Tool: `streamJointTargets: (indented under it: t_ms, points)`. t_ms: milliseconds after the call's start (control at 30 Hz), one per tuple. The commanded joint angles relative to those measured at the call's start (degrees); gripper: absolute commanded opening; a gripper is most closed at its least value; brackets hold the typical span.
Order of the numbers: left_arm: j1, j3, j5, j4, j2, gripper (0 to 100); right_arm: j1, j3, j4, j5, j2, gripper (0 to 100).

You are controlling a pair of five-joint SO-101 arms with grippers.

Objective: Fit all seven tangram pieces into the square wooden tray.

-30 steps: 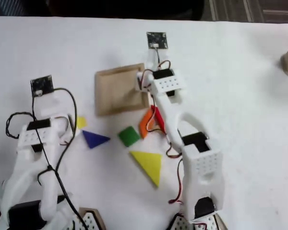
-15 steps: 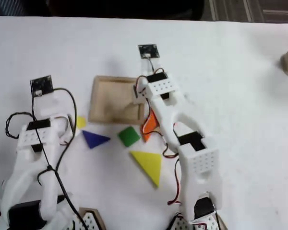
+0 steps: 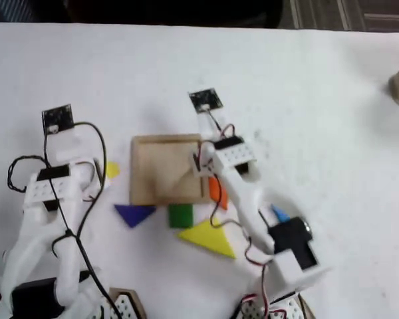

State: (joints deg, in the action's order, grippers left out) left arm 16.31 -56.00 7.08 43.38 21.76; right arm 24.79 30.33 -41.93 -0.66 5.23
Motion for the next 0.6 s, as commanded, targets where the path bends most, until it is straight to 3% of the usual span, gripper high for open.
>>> streamJointTargets:
  t_ms: [0,100,233,367,567]
  points:
    - [0.2,0.4,-0.4,-1.0,2.7,32,0.2,3.5,2.4,0.8,-7.7,1.9]
    - [0.1,0.3,-0.8,-0.1,2.7,32,0.1,3.4,2.4,0.9,-8.5,5.4]
    - [-1.5,0.3,-6.6,2.3,2.9,32,0.1,3.4,2.2,1.0,-8.5,16.3]
    - [-3.7,-0.6,-9.9,5.2,4.7,32,-0.4,3.4,2.0,1.1,-8.8,17.6]
    - [-8.0,-11.1,-25.7,7.4,21.2,32,-2.2,3.4,2.3,1.1,-8.8,17.6]
